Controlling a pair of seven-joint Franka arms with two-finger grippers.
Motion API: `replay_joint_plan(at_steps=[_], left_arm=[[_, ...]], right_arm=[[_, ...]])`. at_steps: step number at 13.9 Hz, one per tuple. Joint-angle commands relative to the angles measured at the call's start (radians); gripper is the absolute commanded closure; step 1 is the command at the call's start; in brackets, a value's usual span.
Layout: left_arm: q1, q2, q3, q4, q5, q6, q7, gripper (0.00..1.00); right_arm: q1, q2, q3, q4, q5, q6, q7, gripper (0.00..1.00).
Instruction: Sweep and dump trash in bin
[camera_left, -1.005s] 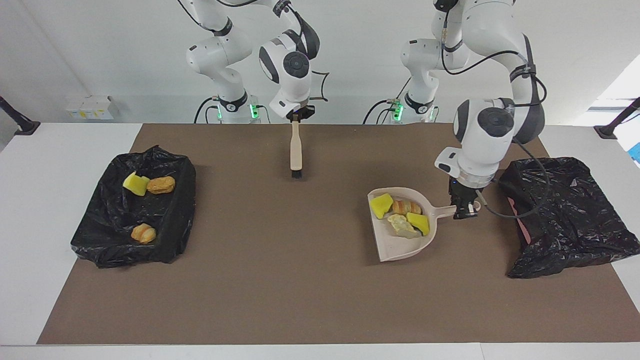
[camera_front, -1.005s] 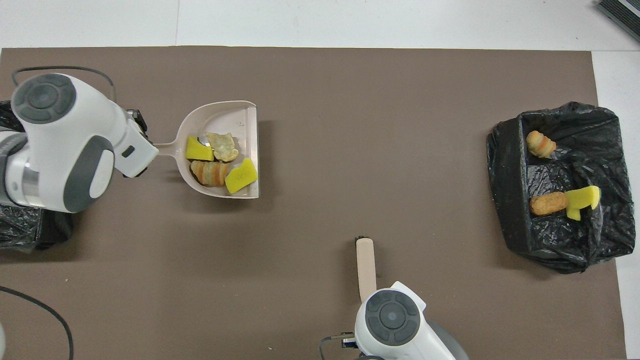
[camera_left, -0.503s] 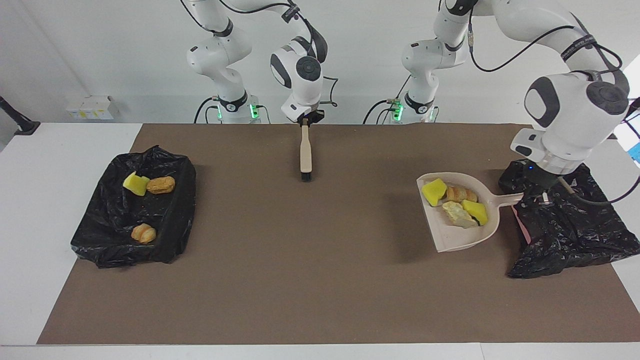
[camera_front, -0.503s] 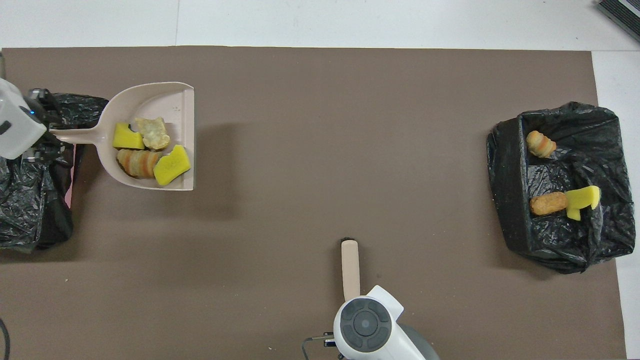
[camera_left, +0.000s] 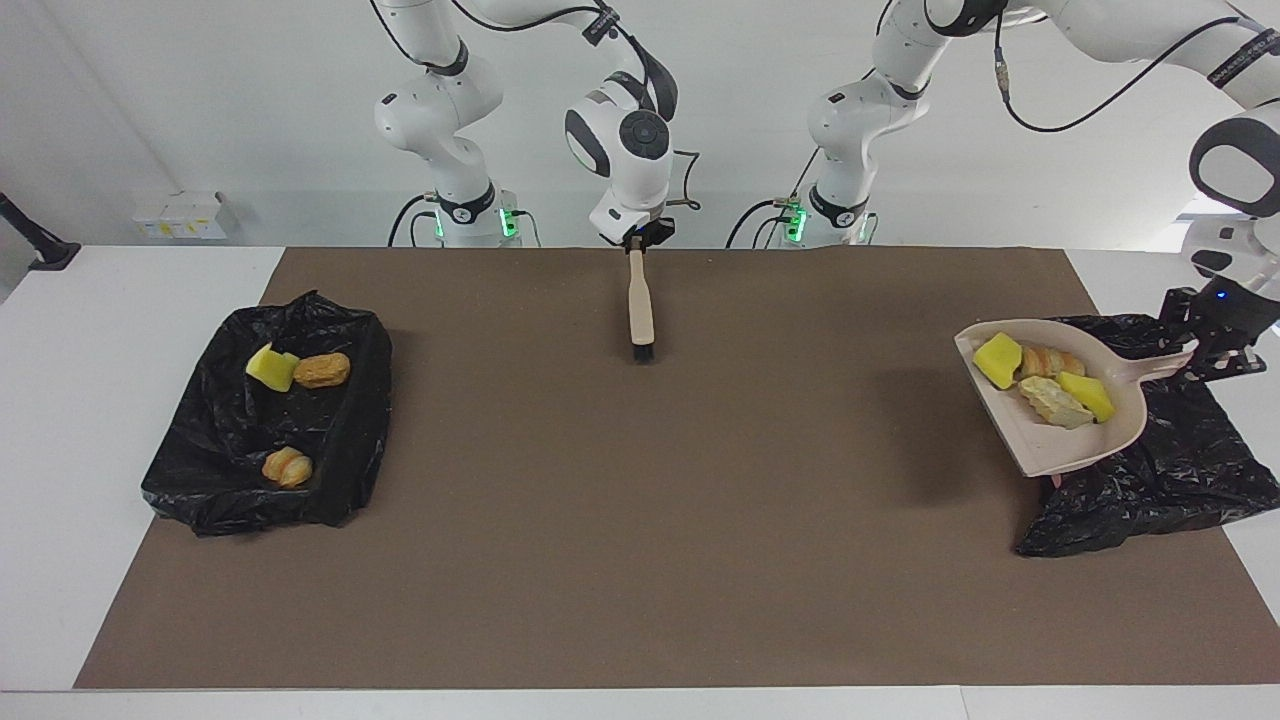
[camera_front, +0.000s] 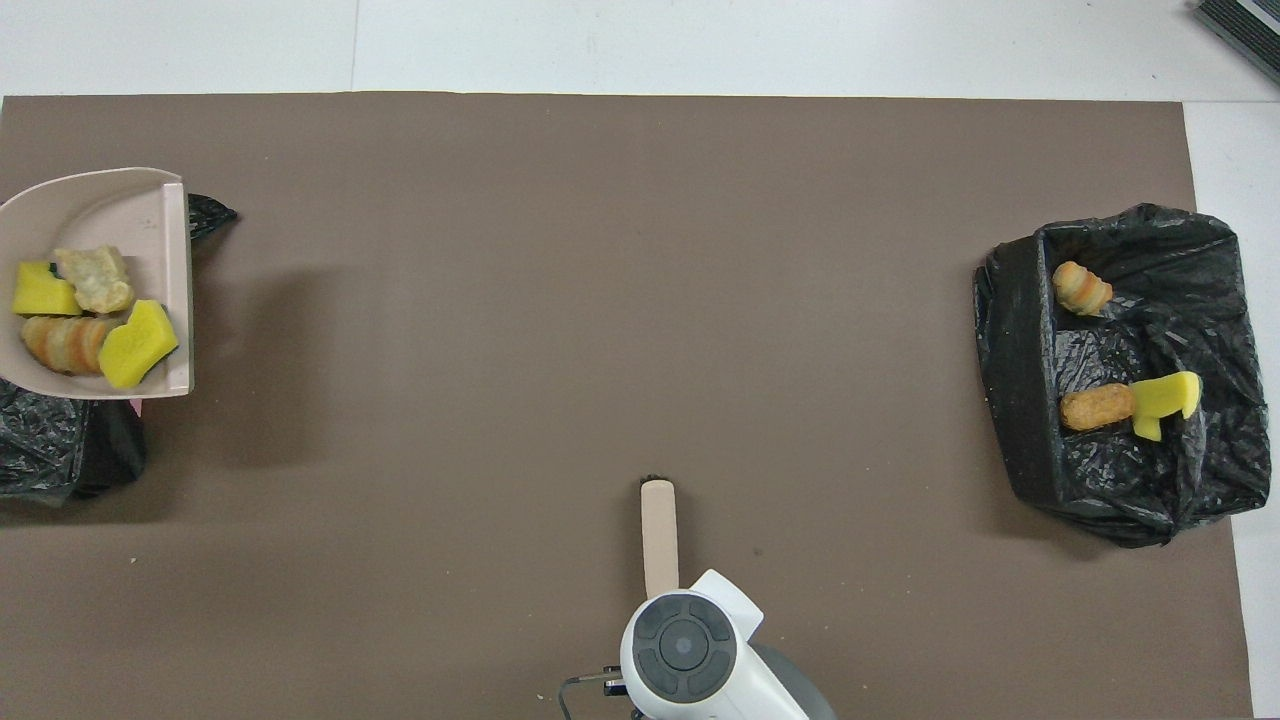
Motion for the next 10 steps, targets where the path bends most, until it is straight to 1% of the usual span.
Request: replay_joint_plan(at_steps=[1, 3, 4, 5, 6, 7, 8, 9, 10], left_arm=[[0.062, 0.039, -0.005, 0.086, 0.033, -0.015, 0.045, 1.00], [0.087, 0.038, -0.004, 0.086, 0.128, 0.025, 0.087, 1.00], [0.100, 0.038, 0.005, 0.081, 0.189, 0.057, 0.087, 1.00], [0.102, 0.036, 0.005, 0.075, 0.264, 0.100, 0.078, 1.00], [0.095, 0.036, 0.007, 0.068, 0.355, 0.132, 0.065, 1.00], [0.084, 0.035, 0.007, 0.066, 0.425, 0.128, -0.005, 1.00], [0.070, 0.023, 0.005, 0.042, 0.519, 0.119, -0.099, 1.00], [0.040, 0.001, 0.005, -0.006, 0.625, 0.129, -0.155, 1.00], [0.027, -0.019, 0.005, -0.035, 0.691, 0.132, -0.195, 1.00]], right_arm=[[-0.003, 0.017, 0.006, 0.012, 0.022, -0.026, 0.018, 1.00], [-0.002, 0.029, 0.007, 0.010, 0.022, -0.029, 0.010, 0.94], [-0.002, 0.029, 0.007, 0.010, 0.012, -0.031, 0.008, 0.89], [0.000, 0.029, 0.007, 0.010, 0.003, -0.034, 0.007, 0.80], [0.000, 0.029, 0.007, 0.011, -0.001, -0.047, 0.008, 0.74], [0.000, 0.029, 0.007, 0.013, -0.008, -0.049, 0.008, 0.61], [-0.002, 0.035, 0.007, 0.016, -0.015, -0.049, 0.008, 0.56], [-0.005, 0.041, 0.006, 0.025, -0.015, -0.049, 0.010, 0.49], [-0.014, 0.041, 0.006, 0.028, -0.017, -0.048, 0.008, 0.44]])
